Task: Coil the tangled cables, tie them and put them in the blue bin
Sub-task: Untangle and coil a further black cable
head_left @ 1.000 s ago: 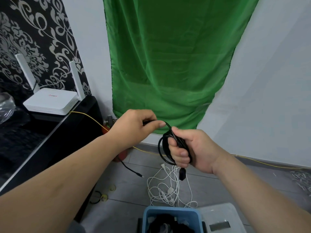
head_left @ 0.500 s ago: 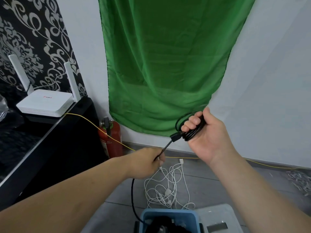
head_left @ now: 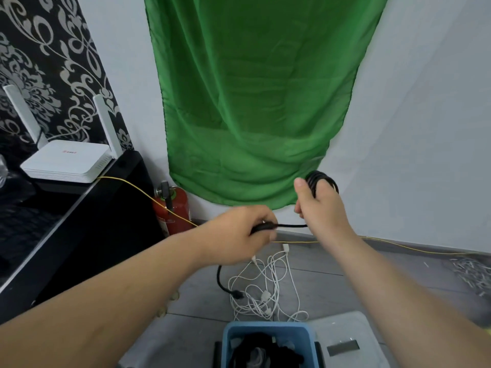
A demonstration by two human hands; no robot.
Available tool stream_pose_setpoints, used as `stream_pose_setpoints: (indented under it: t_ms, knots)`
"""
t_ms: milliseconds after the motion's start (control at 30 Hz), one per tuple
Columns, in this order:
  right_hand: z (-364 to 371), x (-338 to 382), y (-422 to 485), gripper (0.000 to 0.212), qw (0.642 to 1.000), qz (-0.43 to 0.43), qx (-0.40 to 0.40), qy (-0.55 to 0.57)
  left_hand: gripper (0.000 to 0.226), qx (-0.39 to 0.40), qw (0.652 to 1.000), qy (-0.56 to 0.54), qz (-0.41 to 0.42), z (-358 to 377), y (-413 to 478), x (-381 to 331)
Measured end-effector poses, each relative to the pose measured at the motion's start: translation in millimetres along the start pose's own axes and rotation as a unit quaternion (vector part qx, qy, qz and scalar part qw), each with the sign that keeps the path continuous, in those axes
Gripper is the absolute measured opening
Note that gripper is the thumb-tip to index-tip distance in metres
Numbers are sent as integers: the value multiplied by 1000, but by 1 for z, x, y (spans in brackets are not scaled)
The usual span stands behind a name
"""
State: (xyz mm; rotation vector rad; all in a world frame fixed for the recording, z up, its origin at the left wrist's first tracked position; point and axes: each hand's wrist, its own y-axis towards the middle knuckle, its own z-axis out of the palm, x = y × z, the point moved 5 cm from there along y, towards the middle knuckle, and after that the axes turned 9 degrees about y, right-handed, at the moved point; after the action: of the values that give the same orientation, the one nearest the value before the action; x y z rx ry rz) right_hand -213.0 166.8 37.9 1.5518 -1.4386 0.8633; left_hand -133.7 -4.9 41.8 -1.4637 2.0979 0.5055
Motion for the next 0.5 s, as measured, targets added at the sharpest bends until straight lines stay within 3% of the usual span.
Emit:
stream_pose_setpoints:
  t_ms: [133,300,400,500]
  knots:
    - [16,1,-10,45,993,12,106,-47,12,-46,999,10,7,-25,-6,14]
    - [39,6,-35,50,946,136,284,76,9,-169,985,21,16,-47,-8,26]
    - [47,14,-46,58,915,172,339,131,24,-205,979,-6,13,-49,-5,35]
    - [52,22,-54,52,863,227,380,245,29,-216,975,-43,8,-48,-4,43]
